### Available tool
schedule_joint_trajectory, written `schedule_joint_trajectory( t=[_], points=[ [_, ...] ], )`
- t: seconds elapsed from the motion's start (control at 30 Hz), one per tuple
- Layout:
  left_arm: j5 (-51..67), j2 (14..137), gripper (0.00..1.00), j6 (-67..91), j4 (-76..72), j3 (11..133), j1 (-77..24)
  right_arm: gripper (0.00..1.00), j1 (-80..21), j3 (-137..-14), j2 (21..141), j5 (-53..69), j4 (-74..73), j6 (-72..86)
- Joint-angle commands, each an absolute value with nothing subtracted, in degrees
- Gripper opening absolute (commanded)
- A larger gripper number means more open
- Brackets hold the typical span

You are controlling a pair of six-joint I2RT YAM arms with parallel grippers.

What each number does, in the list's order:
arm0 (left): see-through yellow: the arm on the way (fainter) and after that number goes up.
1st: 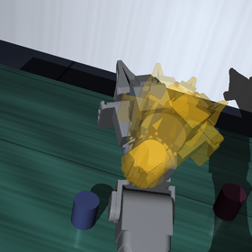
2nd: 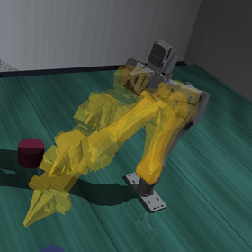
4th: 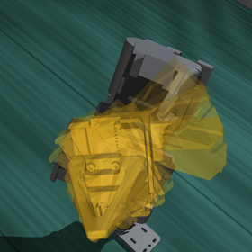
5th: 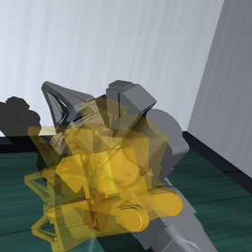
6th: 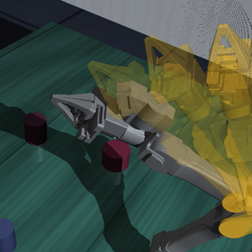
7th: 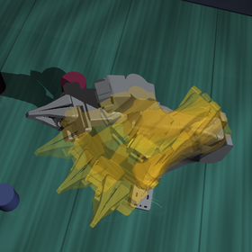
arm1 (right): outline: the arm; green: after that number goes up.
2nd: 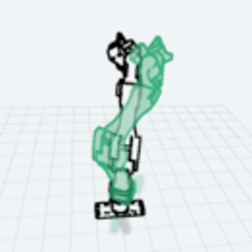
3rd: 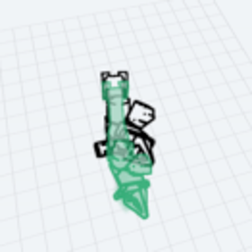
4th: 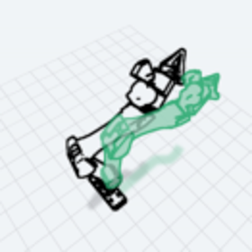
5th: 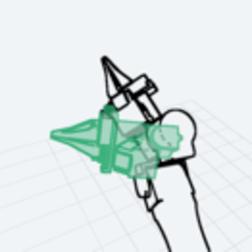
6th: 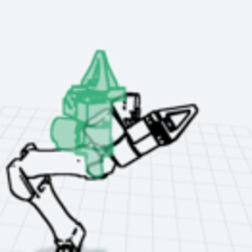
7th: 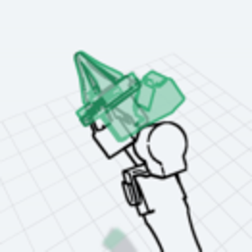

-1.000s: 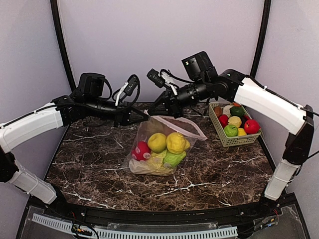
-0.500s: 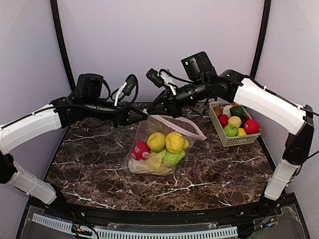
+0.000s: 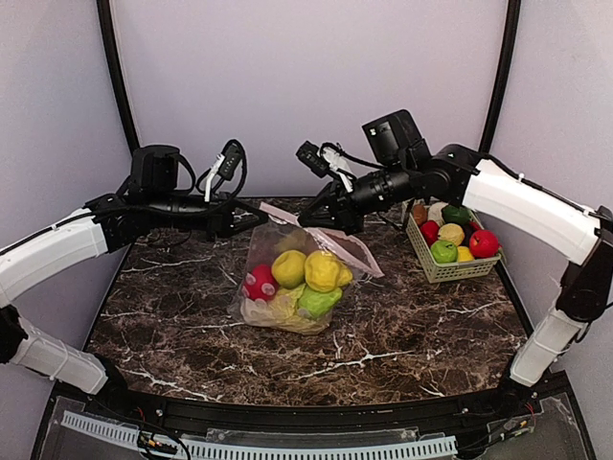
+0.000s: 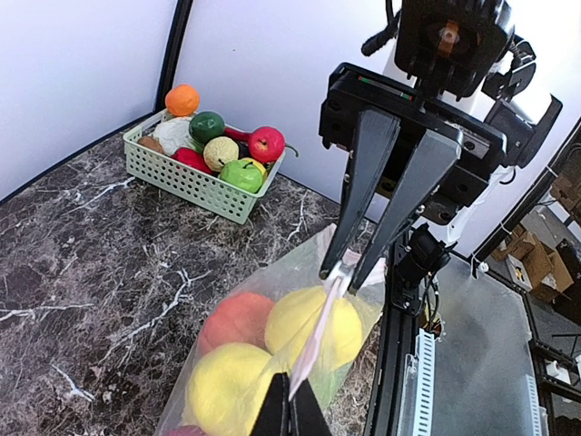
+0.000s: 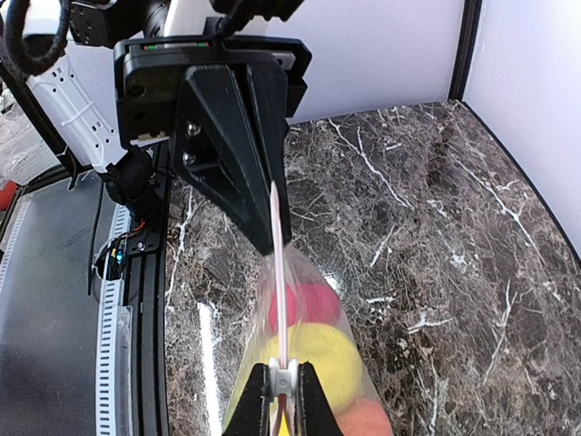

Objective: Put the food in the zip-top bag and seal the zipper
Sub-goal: Zip the zipper on the zipper food storage bag.

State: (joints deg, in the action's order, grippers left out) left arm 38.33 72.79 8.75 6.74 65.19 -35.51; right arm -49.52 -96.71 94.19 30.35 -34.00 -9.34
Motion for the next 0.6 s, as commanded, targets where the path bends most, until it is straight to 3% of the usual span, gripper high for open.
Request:
schedule_joint_trajectory(
  t=[0.0,0.57],
  points=[
    [36.4,69.1,0.01,10.4,3.3,64.4,-32.7,0.0,-47.6,-93.8,90.0,27.8,-36.0,-8.1],
    [33.1,67.9,0.01,11.8,4.0,64.1,-28.9,0.0,-46.7,-85.2,84.9,24.9,-36.0,-4.7]
  ],
)
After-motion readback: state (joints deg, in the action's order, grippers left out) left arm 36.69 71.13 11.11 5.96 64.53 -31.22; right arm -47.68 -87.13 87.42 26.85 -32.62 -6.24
